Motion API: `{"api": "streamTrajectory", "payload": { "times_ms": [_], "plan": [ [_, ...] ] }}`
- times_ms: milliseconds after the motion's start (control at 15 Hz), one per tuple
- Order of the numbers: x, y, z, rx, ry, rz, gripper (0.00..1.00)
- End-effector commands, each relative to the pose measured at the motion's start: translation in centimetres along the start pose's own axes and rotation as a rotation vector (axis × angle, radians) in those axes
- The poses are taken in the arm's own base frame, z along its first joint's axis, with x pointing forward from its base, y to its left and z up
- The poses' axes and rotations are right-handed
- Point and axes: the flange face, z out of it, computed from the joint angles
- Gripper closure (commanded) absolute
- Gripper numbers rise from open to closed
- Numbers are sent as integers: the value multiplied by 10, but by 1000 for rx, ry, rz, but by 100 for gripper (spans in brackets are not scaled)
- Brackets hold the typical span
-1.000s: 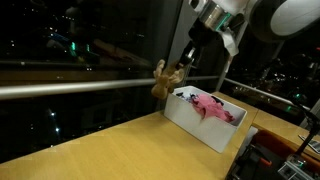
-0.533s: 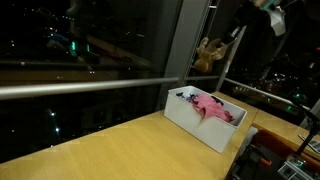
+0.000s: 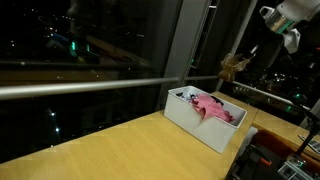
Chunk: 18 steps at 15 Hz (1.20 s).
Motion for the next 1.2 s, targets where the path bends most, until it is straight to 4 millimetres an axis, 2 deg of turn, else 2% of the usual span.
{"api": "streamTrajectory", "payload": {
  "times_ms": [0,200,267,333,467,667,800,933,1000,1067,1133],
  "plan": [
    [3,1,43,15,5,-6,98],
    [12,-10,73,44,9,-10,98],
    [17,-12,80,48,7,-14,69],
    [20,-14,86,51,4,-16,68],
    [27,-14,88,52,2,-21,54],
    [39,-20,80,47,19,-30,33],
    [44,-33,67,53,38,-31,19],
    [53,-64,52,85,69,-23,4],
    [60,-83,45,97,74,-12,1],
    [54,-59,62,92,53,-24,0],
    [58,-70,58,100,59,-27,7]
  ]
}}
